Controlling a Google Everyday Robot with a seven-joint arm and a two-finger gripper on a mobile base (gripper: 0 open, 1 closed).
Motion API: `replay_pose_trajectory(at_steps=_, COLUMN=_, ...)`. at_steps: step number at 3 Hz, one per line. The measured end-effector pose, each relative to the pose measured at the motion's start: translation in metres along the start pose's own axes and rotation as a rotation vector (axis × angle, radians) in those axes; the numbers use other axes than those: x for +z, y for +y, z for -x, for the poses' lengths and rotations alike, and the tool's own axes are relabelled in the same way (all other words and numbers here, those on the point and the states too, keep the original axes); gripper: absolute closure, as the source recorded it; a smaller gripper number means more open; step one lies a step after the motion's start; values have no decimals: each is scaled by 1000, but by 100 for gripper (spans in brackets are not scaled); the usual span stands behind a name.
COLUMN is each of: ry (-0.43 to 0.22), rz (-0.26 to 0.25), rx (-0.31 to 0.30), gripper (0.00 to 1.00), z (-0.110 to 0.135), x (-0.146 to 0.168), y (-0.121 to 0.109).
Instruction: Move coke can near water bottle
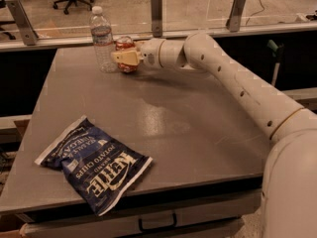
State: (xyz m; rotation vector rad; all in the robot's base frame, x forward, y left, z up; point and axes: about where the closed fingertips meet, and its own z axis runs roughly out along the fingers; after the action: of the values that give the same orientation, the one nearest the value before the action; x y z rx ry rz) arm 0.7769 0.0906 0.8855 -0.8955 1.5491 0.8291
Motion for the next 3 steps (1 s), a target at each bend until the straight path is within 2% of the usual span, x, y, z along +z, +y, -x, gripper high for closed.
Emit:
replay_pose_trajectory(at_steps=1, ry=7, rz=-1, rx=6, gripper=0, z=-4, x=-2, y=3)
replay_pose_trajectory(at_steps=2, ry=8, rz=-1, rx=6, gripper=0, z=-4, x=-2, y=3)
replay_pose_trajectory(at_steps=3, ry=47, rz=-102, rx=-34, gripper=0, z=-8, x=-59, y=-32)
